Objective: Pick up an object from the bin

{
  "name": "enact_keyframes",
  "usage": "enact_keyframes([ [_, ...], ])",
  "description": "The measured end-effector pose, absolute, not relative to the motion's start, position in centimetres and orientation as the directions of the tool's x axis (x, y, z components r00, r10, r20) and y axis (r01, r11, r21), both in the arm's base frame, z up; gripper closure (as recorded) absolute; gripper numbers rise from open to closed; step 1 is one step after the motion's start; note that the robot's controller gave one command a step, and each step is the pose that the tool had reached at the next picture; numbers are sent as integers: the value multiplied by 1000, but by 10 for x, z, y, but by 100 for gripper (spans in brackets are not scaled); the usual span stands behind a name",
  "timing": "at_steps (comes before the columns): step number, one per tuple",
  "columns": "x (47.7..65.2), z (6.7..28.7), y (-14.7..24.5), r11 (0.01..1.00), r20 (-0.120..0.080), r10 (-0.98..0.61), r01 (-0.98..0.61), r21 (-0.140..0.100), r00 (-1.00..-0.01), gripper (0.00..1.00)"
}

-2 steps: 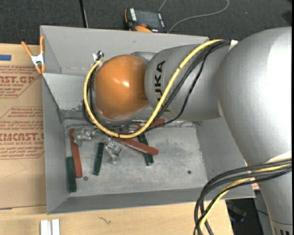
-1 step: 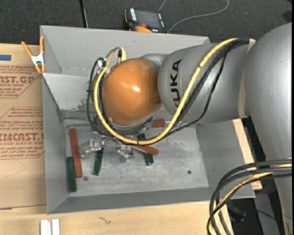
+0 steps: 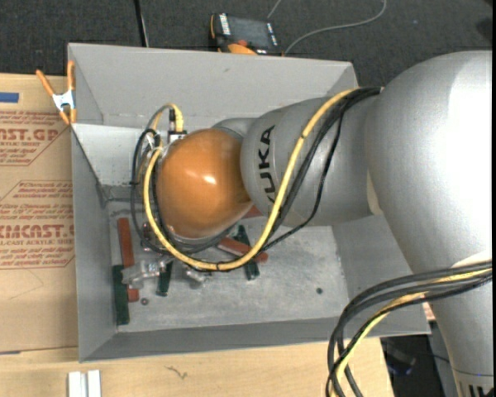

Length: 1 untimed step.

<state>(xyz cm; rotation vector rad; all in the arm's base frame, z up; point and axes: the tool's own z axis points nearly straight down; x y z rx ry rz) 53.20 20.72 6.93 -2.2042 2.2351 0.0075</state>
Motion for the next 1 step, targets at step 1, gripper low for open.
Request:
enact_keyframes([
  [1,532,69,209,17,-4,-1000,-1000,0,-17,0],
])
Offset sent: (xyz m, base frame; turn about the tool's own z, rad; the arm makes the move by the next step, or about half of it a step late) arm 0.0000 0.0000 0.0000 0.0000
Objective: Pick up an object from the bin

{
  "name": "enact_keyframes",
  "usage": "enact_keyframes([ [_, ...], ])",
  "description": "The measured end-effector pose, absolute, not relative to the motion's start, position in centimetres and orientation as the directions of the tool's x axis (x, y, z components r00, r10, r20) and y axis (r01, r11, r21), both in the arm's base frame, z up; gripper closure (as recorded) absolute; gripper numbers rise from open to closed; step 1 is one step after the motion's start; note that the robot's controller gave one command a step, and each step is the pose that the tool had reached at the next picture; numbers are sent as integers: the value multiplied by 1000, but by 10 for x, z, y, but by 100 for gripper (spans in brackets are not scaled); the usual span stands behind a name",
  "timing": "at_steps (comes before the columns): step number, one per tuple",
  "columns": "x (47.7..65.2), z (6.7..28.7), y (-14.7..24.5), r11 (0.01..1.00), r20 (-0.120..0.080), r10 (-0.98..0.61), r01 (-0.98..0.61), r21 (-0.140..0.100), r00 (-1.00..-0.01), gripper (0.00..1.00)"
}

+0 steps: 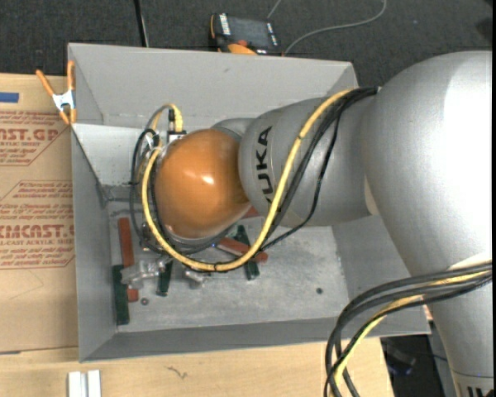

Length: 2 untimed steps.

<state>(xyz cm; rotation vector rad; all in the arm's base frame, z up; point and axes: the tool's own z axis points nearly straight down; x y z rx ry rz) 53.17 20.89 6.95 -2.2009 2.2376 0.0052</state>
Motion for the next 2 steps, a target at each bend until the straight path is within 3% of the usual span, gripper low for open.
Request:
enact_keyframes([
  [1,532,70,209,17,-5,-1000,-1000,-1,-17,100],
  [2,534,162,211,18,-5,-1000,-1000,-8,-18,100],
])
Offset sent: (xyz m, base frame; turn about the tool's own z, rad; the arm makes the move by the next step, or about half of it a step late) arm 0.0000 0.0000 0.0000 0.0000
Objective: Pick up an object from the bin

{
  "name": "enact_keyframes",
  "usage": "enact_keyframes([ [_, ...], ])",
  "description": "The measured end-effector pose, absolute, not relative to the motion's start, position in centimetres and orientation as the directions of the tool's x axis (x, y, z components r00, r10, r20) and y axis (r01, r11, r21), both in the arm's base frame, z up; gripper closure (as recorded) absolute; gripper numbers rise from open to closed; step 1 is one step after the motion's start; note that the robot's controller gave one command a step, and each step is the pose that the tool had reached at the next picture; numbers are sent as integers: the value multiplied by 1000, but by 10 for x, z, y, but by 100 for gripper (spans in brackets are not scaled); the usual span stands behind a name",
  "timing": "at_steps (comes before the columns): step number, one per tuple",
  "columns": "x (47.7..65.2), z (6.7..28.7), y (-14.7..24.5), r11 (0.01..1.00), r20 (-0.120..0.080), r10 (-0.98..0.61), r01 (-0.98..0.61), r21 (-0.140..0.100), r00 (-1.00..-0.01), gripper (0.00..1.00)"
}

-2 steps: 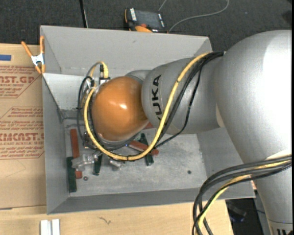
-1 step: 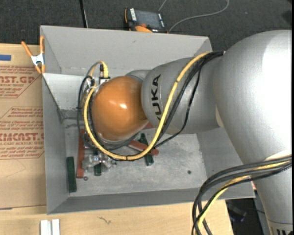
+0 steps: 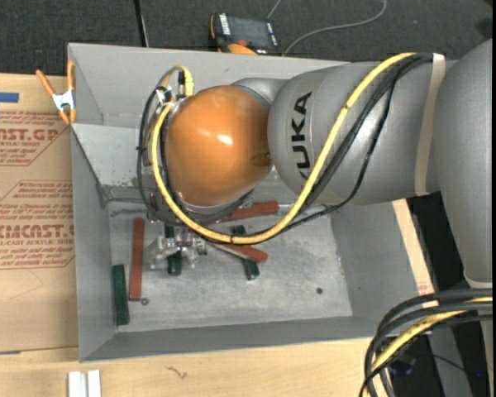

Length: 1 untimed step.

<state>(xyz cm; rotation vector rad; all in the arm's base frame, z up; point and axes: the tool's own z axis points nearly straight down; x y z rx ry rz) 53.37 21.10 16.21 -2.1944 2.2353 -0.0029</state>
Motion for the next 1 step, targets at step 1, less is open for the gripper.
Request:
enact_keyframes([
  [1,534,178,212,21,-3,-1000,-1000,-2,-21,100],
])
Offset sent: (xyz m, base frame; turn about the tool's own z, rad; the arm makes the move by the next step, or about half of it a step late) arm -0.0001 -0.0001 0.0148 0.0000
